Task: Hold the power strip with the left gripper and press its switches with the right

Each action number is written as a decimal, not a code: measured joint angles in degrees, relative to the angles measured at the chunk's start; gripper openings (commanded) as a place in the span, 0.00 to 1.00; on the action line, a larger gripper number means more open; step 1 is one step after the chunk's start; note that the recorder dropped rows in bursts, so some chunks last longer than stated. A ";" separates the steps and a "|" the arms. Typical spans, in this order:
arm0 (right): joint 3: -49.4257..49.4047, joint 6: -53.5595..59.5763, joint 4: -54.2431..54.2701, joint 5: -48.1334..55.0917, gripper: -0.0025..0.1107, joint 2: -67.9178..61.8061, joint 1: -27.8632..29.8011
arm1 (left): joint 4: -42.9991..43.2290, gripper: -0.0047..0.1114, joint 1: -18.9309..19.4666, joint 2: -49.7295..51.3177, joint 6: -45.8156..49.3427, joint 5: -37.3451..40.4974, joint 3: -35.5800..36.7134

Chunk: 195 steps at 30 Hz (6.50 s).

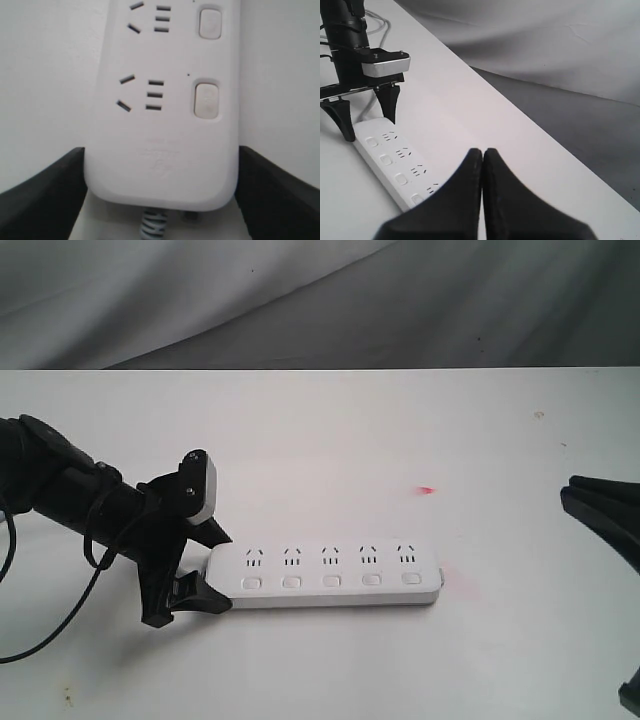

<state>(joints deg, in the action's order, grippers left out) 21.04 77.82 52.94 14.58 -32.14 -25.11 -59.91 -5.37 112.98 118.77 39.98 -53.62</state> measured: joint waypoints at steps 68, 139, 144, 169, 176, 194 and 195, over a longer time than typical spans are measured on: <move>-19.52 -58.49 -36.93 -10.02 0.02 26.90 24.03 | 0.00 0.63 0.00 0.00 0.00 0.00 0.00; -19.52 -58.58 -36.98 -10.02 0.02 26.90 24.03 | -8.60 0.84 0.00 0.14 0.00 1.56 0.00; -19.52 -58.58 -36.98 -10.02 0.02 26.90 24.03 | -13.78 0.84 0.00 -3.80 0.00 2.87 0.00; -19.52 -58.58 -36.98 -10.02 0.02 26.90 24.03 | 14.90 0.04 0.00 -61.62 -54.71 15.39 0.00; -19.52 -58.58 -36.98 -10.02 0.02 26.90 24.03 | 13.77 0.04 0.00 -65.32 -56.35 14.98 0.00; -19.52 -58.71 -36.98 -10.02 0.02 26.90 24.03 | 59.14 0.04 0.00 -94.00 -99.21 3.69 9.34; -19.52 -58.71 -36.98 -10.02 0.02 26.90 24.03 | 60.65 0.04 0.00 -96.07 -101.28 2.48 11.92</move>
<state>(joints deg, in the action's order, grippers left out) 1.52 19.11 15.96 4.57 -5.24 -1.08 0.75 -5.37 16.90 17.49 42.46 -41.71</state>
